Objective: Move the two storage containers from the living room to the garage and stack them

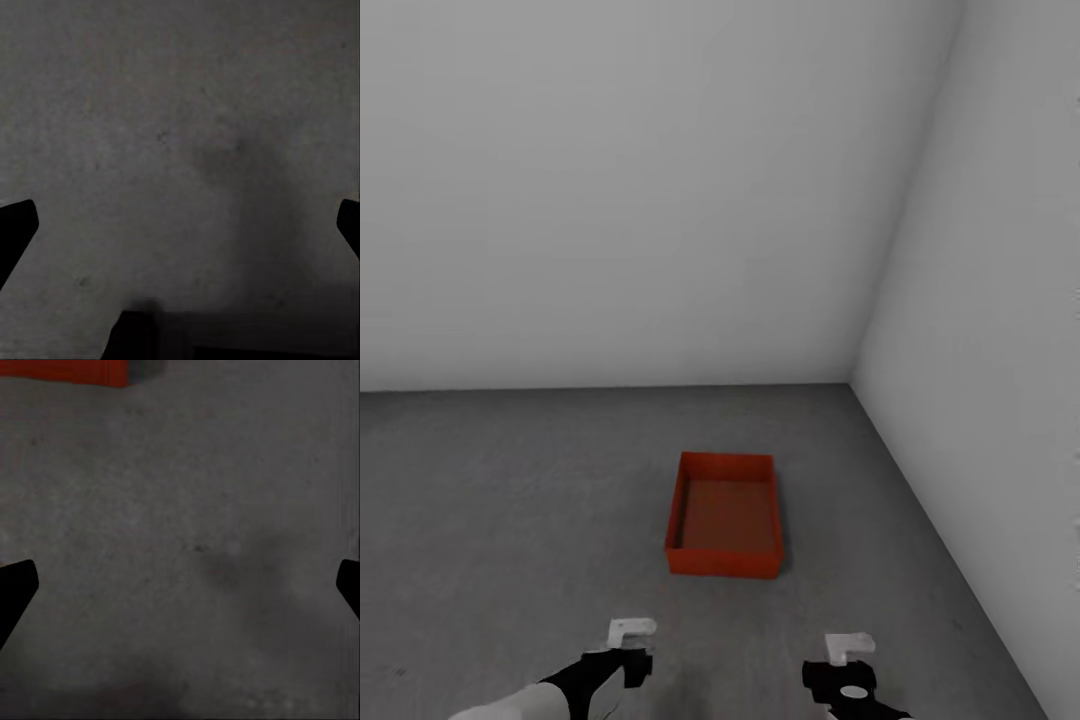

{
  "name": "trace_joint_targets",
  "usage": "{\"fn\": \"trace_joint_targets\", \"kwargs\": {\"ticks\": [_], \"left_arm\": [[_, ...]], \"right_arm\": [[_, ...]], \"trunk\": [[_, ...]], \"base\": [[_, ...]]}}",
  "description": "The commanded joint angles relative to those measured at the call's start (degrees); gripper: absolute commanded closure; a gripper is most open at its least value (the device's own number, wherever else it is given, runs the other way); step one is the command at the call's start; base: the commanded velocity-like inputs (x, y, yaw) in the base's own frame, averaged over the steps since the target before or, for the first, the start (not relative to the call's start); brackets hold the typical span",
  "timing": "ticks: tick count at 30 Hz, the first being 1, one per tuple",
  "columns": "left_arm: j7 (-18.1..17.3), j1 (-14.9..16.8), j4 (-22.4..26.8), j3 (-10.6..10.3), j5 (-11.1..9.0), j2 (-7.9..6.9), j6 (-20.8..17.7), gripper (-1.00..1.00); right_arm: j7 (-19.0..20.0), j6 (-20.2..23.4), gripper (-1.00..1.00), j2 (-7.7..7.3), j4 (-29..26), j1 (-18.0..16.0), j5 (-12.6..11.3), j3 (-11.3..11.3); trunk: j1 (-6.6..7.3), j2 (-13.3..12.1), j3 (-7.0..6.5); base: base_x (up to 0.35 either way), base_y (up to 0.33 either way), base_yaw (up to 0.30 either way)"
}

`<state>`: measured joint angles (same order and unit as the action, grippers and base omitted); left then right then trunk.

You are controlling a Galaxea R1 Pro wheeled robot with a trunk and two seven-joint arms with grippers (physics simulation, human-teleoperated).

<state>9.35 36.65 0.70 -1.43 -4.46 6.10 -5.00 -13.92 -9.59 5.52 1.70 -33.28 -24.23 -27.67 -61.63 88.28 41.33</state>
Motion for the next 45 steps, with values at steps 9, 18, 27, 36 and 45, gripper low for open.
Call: {"fn": "trace_joint_targets", "kwargs": {"ticks": [9, 18, 27, 36, 45], "left_arm": [[-0.2, -11.3, -0.6, -0.2, -5.5, -0.38, 2.2, -1.00], [-0.1, -14.9, -0.6, -0.2, -6.0, -1.50, 5.9, -1.00], [-0.1, -15.1, -0.6, -0.2, -6.0, -1.67, 6.9, -1.00], [-0.1, -15.1, -0.6, -0.2, -6.0, -1.71, 6.9, -1.00], [0.2, -15.1, -0.6, -0.2, -6.1, -1.83, 6.8, -1.00]], "right_arm": [[2.4, -0.3, -1.00, -0.13, 0.1, 15.5, -0.8, -0.6], [3.9, 0.2, -1.00, -0.21, 0.1, 16.0, -0.9, -0.6], [3.9, -0.1, -1.00, -0.07, 0.1, 16.0, -0.9, -0.6], [3.9, 0.0, -1.00, -0.07, 0.1, 16.0, -0.9, -0.6], [3.9, 0.1, -1.00, -0.12, 0.1, 16.0, -0.9, -0.6]], "trunk": [[0.04, 0.0, -0.03], [0.04, 0.0, -0.03], [0.04, 0.0, -0.36], [0.04, 0.0, -1.07], [0.04, 0.0, -1.66]], "base": [[-0.340, 0.000, 0.000], [-0.339, 0.000, 0.000], [-0.078, 0.000, 0.058], [0.000, 0.000, 0.156], [0.000, 0.000, 0.136]]}}
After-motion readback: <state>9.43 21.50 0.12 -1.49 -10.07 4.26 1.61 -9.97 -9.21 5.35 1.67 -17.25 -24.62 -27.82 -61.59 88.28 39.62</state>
